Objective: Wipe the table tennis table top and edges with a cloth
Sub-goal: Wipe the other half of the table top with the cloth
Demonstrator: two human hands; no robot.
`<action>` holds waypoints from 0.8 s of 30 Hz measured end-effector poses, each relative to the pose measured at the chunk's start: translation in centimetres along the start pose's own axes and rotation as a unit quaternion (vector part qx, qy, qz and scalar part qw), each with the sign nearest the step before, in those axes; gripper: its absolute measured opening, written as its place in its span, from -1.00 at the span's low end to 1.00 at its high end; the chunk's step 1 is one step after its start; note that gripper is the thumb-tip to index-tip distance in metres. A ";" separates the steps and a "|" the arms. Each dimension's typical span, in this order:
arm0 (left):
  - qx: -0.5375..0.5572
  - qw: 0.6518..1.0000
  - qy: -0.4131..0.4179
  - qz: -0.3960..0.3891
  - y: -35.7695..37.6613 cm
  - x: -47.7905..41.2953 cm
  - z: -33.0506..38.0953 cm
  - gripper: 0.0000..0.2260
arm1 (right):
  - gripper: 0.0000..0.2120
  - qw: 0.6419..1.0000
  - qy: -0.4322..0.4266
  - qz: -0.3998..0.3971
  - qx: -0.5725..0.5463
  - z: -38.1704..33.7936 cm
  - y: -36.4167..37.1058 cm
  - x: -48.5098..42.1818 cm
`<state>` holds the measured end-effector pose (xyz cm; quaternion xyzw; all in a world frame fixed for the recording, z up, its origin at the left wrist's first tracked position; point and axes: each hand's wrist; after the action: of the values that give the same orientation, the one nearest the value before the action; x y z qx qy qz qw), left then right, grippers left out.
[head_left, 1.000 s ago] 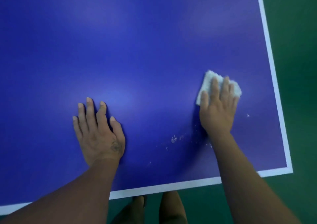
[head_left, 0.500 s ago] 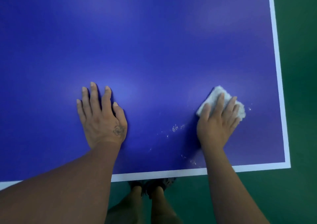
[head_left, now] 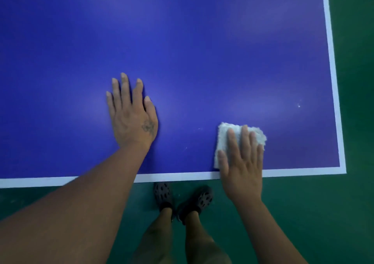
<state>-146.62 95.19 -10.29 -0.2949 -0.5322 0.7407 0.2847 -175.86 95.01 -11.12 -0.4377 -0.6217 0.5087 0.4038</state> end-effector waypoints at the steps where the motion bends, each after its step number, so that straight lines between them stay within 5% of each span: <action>1: -0.003 0.999 0.030 -0.010 -0.3 0.9 -0.9 -0.49 | -0.39 1.000 0.031 0.000 -0.004 0.6 -0.3 0.2; 9: -0.015 0.999 0.049 -0.003 -1.6 5.3 -4.1 -0.49 | -0.39 0.987 0.160 0.010 -0.026 -2.8 -0.4 -6.6; 14: 0.000 0.999 0.051 0.010 -1.3 5.6 -4.4 -0.51 | -0.39 0.996 0.078 0.034 -0.014 -10.0 1.0 -9.9; 18: 0.008 0.998 0.058 0.012 -1.3 5.5 -4.6 -0.51 | -0.42 0.996 -0.066 0.048 -0.018 -13.6 2.4 -3.3; 21: 0.007 0.998 0.060 0.012 -1.4 5.5 -4.8 -0.51 | -0.43 0.990 -0.136 0.018 -0.026 -10.2 2.3 3.0; 24: 0.004 0.999 0.052 0.013 -1.4 5.4 -4.6 -0.51 | -0.43 0.995 -0.104 0.002 -0.001 -3.3 0.8 5.3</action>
<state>-146.67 102.37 -10.88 -0.3389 -0.5095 0.7303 0.3037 -174.16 101.03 -11.14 -0.3841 -0.6601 0.5515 0.3354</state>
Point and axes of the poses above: each hand's wrist, its own x-axis away from the middle knuckle, its own y-axis out of the palm, z = x × y, and after that the axes turned 7 degrees about z, right-handed
